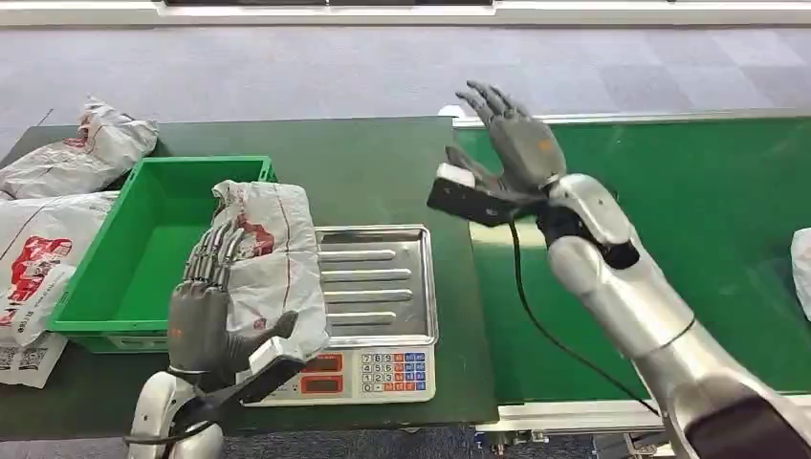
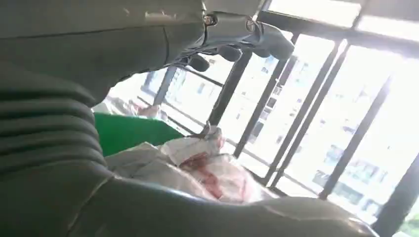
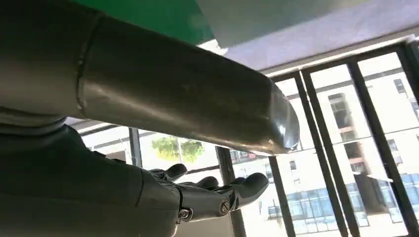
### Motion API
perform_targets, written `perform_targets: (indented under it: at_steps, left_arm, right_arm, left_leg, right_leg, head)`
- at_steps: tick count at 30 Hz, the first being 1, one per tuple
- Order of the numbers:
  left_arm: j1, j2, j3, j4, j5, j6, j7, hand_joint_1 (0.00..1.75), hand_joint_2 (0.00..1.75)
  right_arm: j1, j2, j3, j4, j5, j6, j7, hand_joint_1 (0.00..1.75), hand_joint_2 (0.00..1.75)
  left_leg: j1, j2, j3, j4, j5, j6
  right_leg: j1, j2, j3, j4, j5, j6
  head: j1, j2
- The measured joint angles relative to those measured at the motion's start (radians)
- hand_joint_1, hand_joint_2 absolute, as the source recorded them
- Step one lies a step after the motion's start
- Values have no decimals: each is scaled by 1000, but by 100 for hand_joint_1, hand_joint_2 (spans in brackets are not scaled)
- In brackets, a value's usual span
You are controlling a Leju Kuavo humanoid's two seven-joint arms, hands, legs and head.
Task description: Moved the parcel from conveyor to table for the left to box.
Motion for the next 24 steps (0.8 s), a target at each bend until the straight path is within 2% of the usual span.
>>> perform_targets:
  at_steps: [1,5,7,14,15,16,21,24]
  left_arm:
    - [-34,17,-2,40,-35,-7,18,0,175]
    - [-210,100,-41,273,-216,3,83,0,175]
    - [-301,139,-71,380,-265,1,96,0,175]
    - [-649,256,-201,747,-176,-159,35,2,175]
    - [-684,265,-221,787,-171,-169,33,19,175]
    - [-714,272,-241,824,-169,-176,34,175,175]
    - [-784,285,-328,955,-169,-222,35,175,175]
    - [-810,285,-370,1000,-169,-250,27,175,175]
  right_arm:
    - [74,-19,-8,-48,17,-18,-2,0,0]
    - [326,-104,-56,-253,77,-53,16,0,0]
    - [417,-140,-83,-327,84,-58,18,0,0]
    - [729,-270,-218,-524,61,-112,-41,0,0]
    - [766,-278,-236,-545,65,-122,-45,0,0]
    - [803,-284,-254,-566,70,-132,-47,0,0]
    - [965,-308,-319,-672,81,-187,-46,0,0]
    - [1026,-314,-341,-720,79,-203,-47,0,0]
  left_leg:
    - [0,0,0,0,0,0]
    - [0,0,-2,0,1,-1]
    - [0,2,-2,0,1,-1]
    - [1,6,-4,0,1,-2]
    - [1,7,-4,0,1,-2]
    - [1,7,-4,-1,1,-2]
    - [0,8,-5,-1,0,-2]
    - [0,11,-5,-2,0,-2]
  right_leg:
    - [0,0,-1,0,0,0]
    - [2,-1,-3,1,0,0]
    - [2,2,-5,2,0,-1]
    - [1,6,-6,2,1,-2]
    - [1,7,-7,2,1,-2]
    - [1,8,-7,2,1,-2]
    - [0,9,-8,2,1,-2]
    - [-1,11,-8,2,1,-2]
  head:
    - [0,0]
    - [0,0]
    - [0,0]
    - [0,0]
    - [0,0]
    - [0,0]
    - [0,0]
    - [0,0]
